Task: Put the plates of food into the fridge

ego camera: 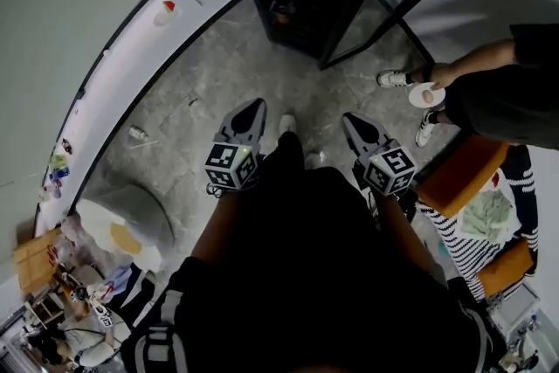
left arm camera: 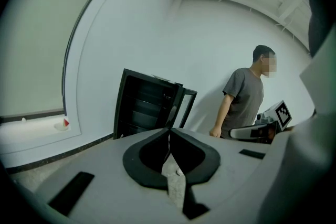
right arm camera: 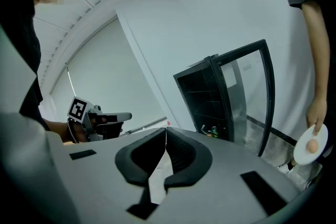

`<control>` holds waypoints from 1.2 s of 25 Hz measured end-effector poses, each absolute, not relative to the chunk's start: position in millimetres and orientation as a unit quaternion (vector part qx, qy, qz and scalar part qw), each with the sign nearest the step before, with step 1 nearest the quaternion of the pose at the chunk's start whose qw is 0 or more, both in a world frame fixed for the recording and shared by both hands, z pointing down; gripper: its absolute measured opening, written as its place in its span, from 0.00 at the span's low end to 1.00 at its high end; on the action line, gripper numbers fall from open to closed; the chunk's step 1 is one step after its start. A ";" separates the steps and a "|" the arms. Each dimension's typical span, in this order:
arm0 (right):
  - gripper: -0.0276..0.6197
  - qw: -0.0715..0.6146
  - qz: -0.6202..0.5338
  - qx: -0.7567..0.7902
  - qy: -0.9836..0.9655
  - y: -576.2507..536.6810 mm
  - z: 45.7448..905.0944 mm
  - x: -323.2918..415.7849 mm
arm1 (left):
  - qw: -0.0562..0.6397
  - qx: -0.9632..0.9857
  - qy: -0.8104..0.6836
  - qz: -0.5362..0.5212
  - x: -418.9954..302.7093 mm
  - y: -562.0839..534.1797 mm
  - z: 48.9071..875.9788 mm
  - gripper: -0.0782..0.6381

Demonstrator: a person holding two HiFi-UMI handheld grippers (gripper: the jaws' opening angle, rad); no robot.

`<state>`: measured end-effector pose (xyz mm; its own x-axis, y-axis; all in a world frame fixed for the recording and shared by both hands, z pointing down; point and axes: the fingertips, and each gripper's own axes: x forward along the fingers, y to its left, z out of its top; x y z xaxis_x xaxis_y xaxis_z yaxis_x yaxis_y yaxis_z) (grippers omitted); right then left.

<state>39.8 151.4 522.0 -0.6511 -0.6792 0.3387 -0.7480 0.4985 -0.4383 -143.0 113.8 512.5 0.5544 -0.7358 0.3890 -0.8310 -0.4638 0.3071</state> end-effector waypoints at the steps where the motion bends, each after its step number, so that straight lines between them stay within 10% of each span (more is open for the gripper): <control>1: 0.08 0.063 0.282 0.415 -0.863 145.9 521.4 39.6 | 0.238 0.851 -0.458 0.100 -142.7 107.1 513.0 0.14; 30: 0.08 0.062 0.276 0.488 -0.826 49.1 506.3 13.4 | 0.261 0.878 -0.389 0.098 -179.2 -16.8 523.7 0.14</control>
<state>13.4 49.1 506.3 -0.5155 -0.7724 0.3711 -0.8403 0.3710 -0.3952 -179.2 -16.8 523.7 0.6787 -0.6313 0.3752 -0.7338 -0.5623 0.3813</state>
